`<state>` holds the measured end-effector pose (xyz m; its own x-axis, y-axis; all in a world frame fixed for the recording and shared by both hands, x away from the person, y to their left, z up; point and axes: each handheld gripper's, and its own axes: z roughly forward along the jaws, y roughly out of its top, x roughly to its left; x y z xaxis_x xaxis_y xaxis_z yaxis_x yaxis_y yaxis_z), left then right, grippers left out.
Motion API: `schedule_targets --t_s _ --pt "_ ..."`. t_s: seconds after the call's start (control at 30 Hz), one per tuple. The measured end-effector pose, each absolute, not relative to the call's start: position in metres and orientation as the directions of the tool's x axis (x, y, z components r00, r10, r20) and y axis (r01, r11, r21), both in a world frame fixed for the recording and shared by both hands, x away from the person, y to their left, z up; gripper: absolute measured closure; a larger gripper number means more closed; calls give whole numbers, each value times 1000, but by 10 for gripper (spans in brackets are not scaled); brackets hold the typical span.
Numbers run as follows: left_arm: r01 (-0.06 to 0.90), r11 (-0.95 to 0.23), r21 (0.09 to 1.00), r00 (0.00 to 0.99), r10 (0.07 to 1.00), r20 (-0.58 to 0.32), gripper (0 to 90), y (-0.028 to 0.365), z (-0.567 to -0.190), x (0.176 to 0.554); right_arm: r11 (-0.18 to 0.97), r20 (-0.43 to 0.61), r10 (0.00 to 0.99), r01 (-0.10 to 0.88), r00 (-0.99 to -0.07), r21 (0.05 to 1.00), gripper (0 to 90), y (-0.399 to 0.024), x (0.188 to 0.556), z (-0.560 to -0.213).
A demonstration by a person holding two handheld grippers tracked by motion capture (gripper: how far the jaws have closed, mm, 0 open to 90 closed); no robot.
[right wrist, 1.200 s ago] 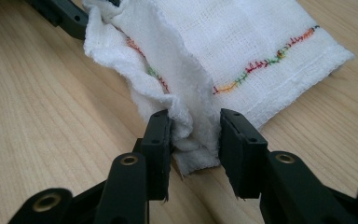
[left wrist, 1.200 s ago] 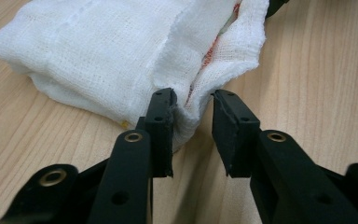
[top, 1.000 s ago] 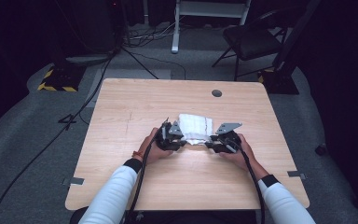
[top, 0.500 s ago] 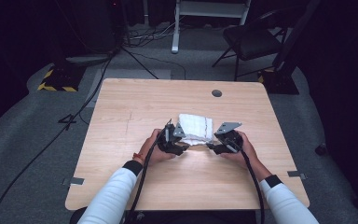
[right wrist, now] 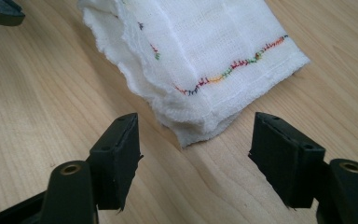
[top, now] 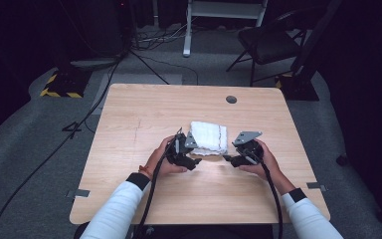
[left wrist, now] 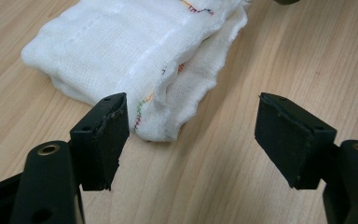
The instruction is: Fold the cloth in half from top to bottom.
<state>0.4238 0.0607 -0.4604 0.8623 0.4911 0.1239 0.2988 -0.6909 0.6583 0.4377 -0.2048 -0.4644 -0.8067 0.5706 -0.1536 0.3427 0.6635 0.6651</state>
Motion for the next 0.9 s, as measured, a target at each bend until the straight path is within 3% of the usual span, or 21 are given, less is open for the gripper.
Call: schedule_targets --t_s 0.9 --pt "268 -733 625 841 495 220 209 82 -459 380 705 -213 567 335 -795 625 298 -242 403 -453"
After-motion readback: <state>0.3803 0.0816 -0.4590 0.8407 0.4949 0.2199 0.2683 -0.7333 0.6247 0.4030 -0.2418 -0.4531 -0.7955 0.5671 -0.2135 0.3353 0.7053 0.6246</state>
